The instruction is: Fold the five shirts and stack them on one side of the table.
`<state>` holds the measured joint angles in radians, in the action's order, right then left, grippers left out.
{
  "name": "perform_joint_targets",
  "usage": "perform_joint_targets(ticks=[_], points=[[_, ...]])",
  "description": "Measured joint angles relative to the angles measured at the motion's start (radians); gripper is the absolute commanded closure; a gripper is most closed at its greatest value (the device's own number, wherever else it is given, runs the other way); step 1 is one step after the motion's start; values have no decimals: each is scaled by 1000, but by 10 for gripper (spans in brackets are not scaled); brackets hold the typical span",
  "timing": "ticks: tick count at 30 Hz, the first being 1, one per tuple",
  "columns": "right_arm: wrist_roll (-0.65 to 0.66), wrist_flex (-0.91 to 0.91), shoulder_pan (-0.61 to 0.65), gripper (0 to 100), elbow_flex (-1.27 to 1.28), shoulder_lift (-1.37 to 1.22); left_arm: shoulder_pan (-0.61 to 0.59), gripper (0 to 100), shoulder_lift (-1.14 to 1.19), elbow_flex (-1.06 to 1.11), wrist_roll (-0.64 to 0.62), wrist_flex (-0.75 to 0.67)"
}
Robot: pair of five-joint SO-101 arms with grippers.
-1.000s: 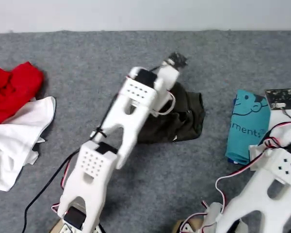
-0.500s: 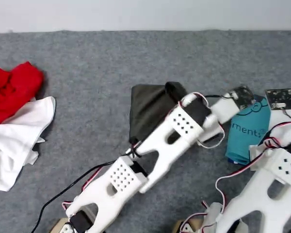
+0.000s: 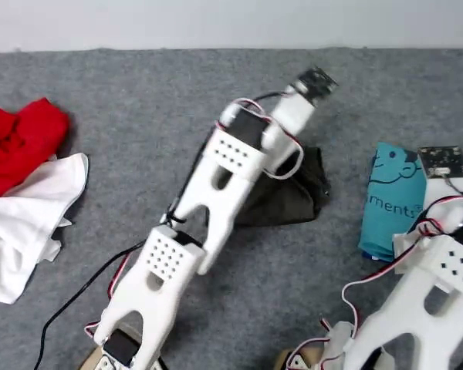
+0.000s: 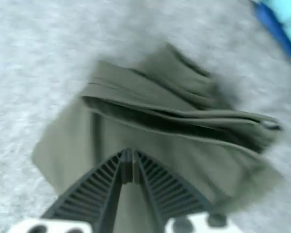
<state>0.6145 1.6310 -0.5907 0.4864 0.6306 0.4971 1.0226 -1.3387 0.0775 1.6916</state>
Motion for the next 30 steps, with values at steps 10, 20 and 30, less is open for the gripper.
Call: perform_joint_targets(ticks=[10, 20, 30], points=[[0, -9, 0, 990, 18, 0, 3, 985, 170, 2, 0, -192], [0, -9, 0, 990, 18, 0, 189, 982, 169, 2, 0, -354], [0, -46, 0, 990, 18, 0, 112, 982, -41, 2, 0, -226]])
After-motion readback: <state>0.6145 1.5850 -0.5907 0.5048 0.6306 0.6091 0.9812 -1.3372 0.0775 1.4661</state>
